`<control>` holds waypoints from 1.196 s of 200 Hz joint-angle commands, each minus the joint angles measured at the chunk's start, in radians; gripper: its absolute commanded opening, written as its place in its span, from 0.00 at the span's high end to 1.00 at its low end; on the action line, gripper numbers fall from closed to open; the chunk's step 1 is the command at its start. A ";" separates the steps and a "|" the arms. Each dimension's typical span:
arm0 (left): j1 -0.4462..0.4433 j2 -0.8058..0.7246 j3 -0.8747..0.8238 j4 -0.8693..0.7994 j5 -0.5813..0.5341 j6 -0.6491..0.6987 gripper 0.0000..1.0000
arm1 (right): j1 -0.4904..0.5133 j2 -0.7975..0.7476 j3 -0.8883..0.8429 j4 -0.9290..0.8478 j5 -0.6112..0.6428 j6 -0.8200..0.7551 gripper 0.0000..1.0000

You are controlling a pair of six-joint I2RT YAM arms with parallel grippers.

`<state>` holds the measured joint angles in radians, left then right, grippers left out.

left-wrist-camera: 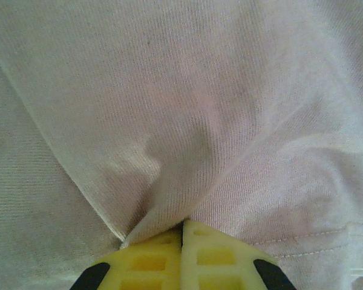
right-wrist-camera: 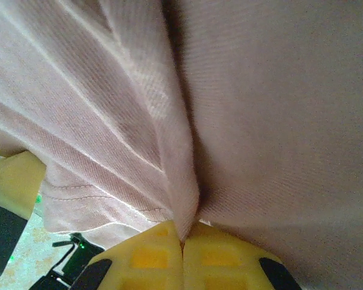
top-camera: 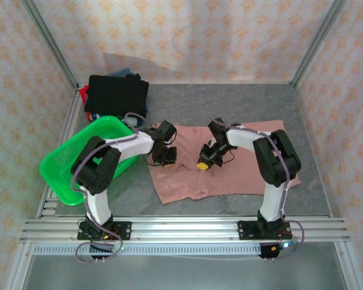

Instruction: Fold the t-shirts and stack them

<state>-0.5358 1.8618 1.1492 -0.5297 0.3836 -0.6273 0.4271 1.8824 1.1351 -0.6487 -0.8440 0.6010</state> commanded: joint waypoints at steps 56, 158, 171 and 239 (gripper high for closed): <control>0.011 0.090 -0.005 -0.127 -0.131 0.050 0.97 | -0.021 -0.031 -0.017 -0.120 0.089 -0.066 0.94; 0.011 -0.057 0.130 -0.148 -0.055 0.074 0.85 | -0.043 -0.148 -0.018 -0.174 0.203 -0.097 0.58; 0.013 -0.077 0.166 -0.192 -0.077 0.080 0.85 | -0.062 -0.197 -0.023 -0.226 0.252 -0.112 0.55; 0.042 -0.122 0.054 -0.186 -0.082 -0.003 0.68 | -0.222 -0.513 -0.200 -0.177 0.451 -0.058 0.25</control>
<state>-0.5072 1.7161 1.2724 -0.7063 0.3134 -0.5873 0.2375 1.4410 1.0283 -0.8665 -0.4694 0.5121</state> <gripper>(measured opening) 0.311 0.732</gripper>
